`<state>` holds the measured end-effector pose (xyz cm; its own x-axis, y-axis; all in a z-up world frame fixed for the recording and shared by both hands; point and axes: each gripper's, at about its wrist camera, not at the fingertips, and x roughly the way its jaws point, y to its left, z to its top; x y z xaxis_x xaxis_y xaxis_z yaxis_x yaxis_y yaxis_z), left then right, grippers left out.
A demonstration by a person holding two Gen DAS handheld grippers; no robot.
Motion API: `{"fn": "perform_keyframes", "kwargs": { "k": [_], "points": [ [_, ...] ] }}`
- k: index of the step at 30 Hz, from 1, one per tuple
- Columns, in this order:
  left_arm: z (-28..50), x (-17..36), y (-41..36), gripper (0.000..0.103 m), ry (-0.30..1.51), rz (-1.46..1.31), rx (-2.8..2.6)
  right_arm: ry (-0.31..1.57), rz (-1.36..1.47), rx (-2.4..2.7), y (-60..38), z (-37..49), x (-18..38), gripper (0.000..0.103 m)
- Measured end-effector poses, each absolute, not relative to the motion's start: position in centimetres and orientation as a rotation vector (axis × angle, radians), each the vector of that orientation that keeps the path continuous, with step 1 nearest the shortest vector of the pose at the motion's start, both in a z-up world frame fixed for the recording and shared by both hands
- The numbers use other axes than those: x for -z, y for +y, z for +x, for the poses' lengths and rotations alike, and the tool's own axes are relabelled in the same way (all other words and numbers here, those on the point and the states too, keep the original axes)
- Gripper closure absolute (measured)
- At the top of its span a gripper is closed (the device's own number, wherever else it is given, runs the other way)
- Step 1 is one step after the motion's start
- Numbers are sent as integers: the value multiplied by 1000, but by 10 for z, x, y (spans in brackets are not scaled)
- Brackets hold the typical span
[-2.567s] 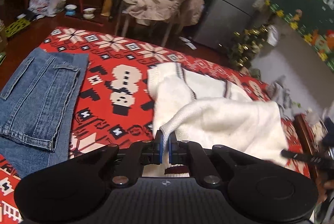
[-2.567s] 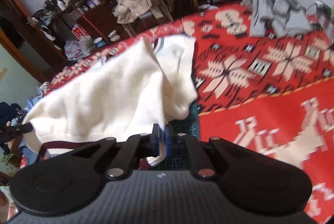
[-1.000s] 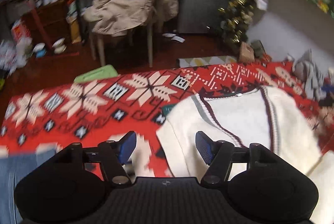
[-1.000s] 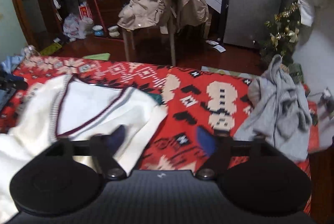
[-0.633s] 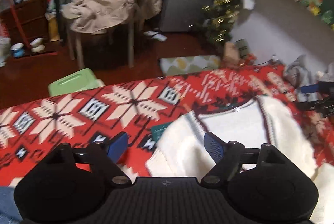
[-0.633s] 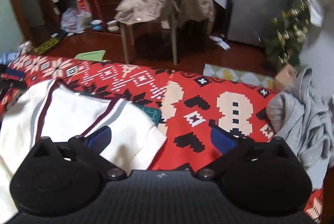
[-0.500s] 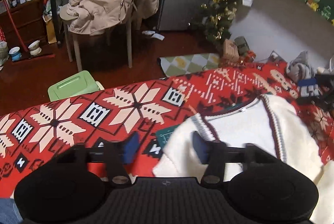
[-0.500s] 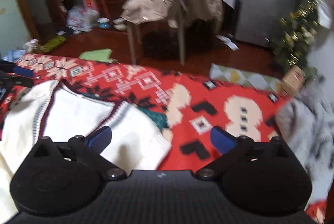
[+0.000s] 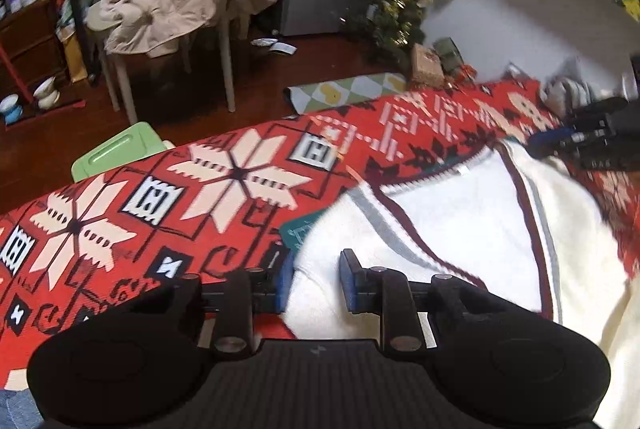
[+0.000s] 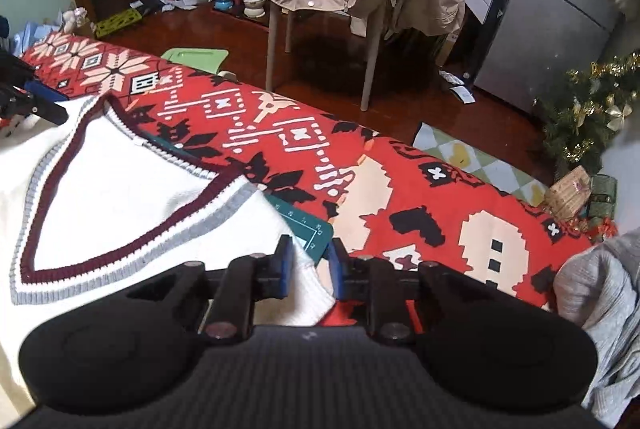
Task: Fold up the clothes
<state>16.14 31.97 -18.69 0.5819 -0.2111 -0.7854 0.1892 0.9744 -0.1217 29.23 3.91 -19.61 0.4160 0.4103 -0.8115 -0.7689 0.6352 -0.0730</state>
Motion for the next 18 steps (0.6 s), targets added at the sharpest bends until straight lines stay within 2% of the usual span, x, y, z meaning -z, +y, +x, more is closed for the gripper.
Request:
{"fn": "perform_keyframes", "kwargs": {
  "k": [2, 10, 11, 14, 18],
  "points": [
    [162, 187, 321, 73, 930, -28, 231, 852, -498, -784, 40, 290, 196, 83],
    [167, 184, 318, 75, 984, -7, 228, 910, -443, -817, 34, 295, 193, 82],
    [166, 182, 316, 81, 986, 10, 225, 916, -435, -817, 34, 296, 193, 82],
    [163, 176, 306, 94, 975, 86, 210, 912, -477, -819, 40, 290, 192, 96],
    [160, 161, 298, 94, 931, 177, 182, 836, -599, -805, 50, 274, 185, 98]
  ]
}}
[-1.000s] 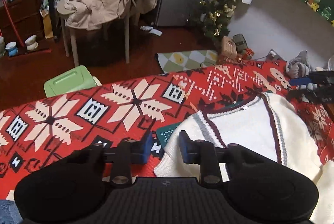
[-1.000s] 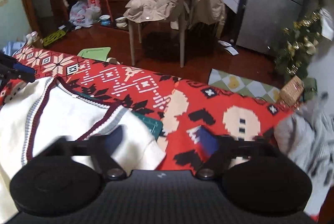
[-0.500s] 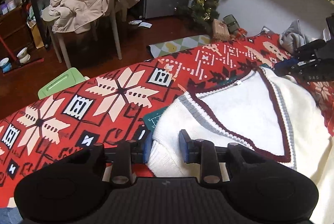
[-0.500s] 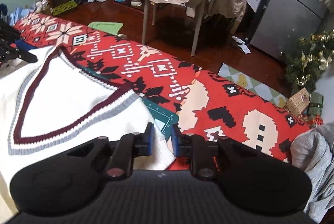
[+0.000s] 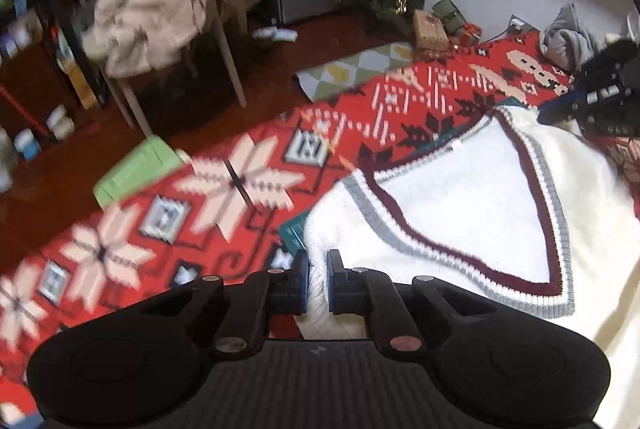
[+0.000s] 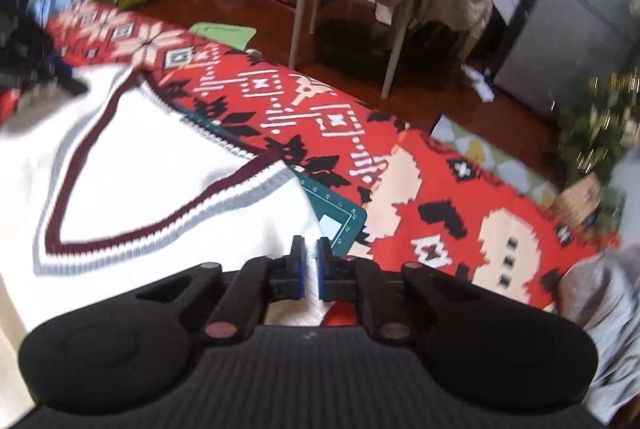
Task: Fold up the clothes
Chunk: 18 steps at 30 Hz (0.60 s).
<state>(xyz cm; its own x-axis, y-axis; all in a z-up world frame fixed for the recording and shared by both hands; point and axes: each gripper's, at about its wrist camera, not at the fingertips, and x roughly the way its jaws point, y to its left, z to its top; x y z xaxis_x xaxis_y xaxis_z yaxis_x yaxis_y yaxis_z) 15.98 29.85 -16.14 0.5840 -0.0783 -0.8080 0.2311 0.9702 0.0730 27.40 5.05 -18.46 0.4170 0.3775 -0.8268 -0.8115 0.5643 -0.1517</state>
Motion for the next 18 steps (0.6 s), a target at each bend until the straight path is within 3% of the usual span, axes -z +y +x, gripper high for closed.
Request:
{"fn": "perform_keyframes", "kwargs": {
  "k": [8, 14, 16, 18],
  "points": [
    [206, 137, 314, 93, 864, 160, 68, 709, -587, -674, 63, 327, 141, 100],
    [211, 149, 316, 76, 874, 90, 27, 753, -516, -631, 70, 343, 145, 96],
    [200, 145, 317, 70, 866, 87, 24, 757, -463, -633, 65, 340, 141, 85],
    [188, 140, 318, 68, 857, 98, 18, 753, -444, -642, 59, 332, 134, 85]
  ]
}}
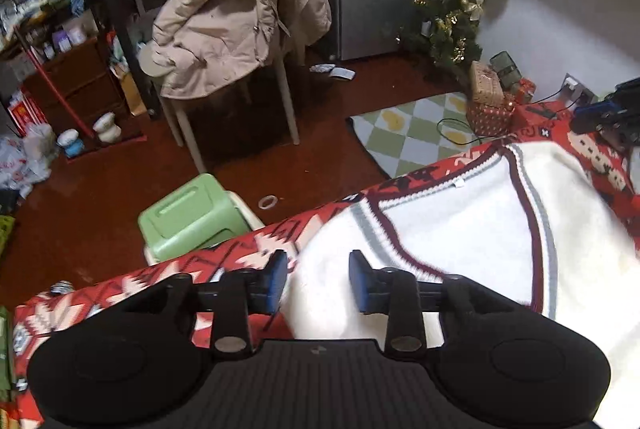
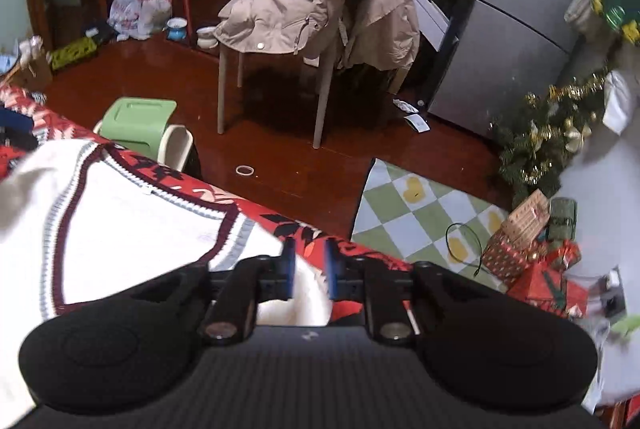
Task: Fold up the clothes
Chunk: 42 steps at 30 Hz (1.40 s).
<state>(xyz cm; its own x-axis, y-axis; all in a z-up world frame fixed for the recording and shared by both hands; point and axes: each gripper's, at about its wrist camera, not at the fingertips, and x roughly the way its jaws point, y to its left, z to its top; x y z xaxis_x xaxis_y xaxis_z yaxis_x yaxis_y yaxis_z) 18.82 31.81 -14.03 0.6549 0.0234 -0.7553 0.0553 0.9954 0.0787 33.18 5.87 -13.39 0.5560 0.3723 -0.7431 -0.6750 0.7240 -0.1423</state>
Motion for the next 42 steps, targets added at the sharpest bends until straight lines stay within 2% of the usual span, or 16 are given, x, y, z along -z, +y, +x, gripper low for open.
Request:
{"fn": "perform_keyframes", "kwargs": {
  "k": [4, 6, 14, 24, 28, 35, 42],
  "points": [
    [151, 122, 324, 68, 822, 34, 28, 734, -396, -694, 34, 298, 109, 83],
    [126, 113, 323, 68, 812, -1, 40, 734, -366, -717, 17, 275, 96, 78],
    [19, 104, 300, 68, 811, -124, 58, 776, -276, -749, -67, 155, 77, 77],
    [-94, 141, 260, 68, 905, -209, 5, 886, -188, -707, -135, 30, 110, 77],
    [-128, 150, 255, 68, 947, -275, -6, 932, -185, -688, -153, -5, 118, 73],
    [-167, 161, 242, 68, 1025, -242, -7, 1042, -133, -644, -174, -41, 137, 73],
    [-188, 178, 249, 68, 1062, -506, 47, 1137, -12, -609, -187, -60, 158, 66]
  ]
}}
